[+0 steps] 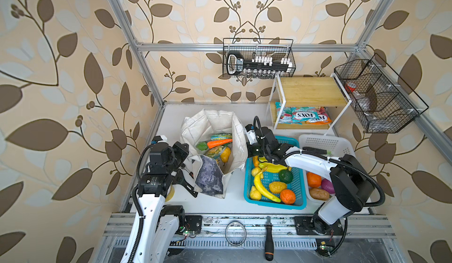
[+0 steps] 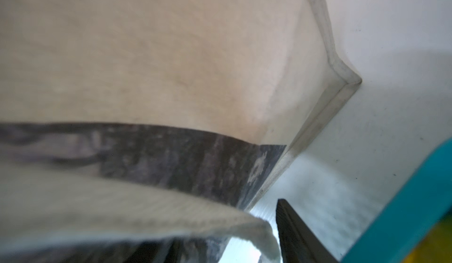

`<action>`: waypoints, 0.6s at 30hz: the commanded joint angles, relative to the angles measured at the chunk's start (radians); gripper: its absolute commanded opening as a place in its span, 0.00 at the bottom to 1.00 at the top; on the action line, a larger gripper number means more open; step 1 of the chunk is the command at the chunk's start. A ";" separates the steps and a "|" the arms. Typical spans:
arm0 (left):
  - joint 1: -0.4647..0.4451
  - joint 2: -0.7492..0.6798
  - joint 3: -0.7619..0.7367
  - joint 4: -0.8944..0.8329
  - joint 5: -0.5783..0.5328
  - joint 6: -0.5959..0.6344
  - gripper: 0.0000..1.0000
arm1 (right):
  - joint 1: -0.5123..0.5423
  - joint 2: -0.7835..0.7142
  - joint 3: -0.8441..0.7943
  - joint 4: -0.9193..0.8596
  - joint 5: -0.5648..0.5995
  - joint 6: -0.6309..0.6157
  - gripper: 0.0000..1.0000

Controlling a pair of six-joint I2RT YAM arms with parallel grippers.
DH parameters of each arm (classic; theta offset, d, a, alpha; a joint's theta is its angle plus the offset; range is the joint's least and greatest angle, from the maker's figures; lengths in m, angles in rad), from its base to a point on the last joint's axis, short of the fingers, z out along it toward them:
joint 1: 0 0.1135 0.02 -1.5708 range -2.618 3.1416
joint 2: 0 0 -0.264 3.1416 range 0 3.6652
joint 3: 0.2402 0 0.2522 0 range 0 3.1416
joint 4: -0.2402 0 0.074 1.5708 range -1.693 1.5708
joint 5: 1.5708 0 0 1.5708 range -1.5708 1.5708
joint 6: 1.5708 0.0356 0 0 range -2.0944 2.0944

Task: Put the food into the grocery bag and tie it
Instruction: 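Grasp the tote bag's near handle with the right gripper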

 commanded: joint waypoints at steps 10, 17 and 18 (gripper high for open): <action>-0.008 -0.011 -0.022 0.023 0.019 0.025 0.00 | 0.007 0.073 -0.055 0.230 0.005 0.030 0.37; -0.006 -0.017 -0.008 0.017 0.025 0.045 0.00 | 0.001 -0.080 -0.088 0.156 0.014 0.009 0.00; -0.006 -0.016 -0.004 0.018 0.026 0.050 0.00 | -0.002 -0.118 -0.079 0.110 0.024 -0.004 0.00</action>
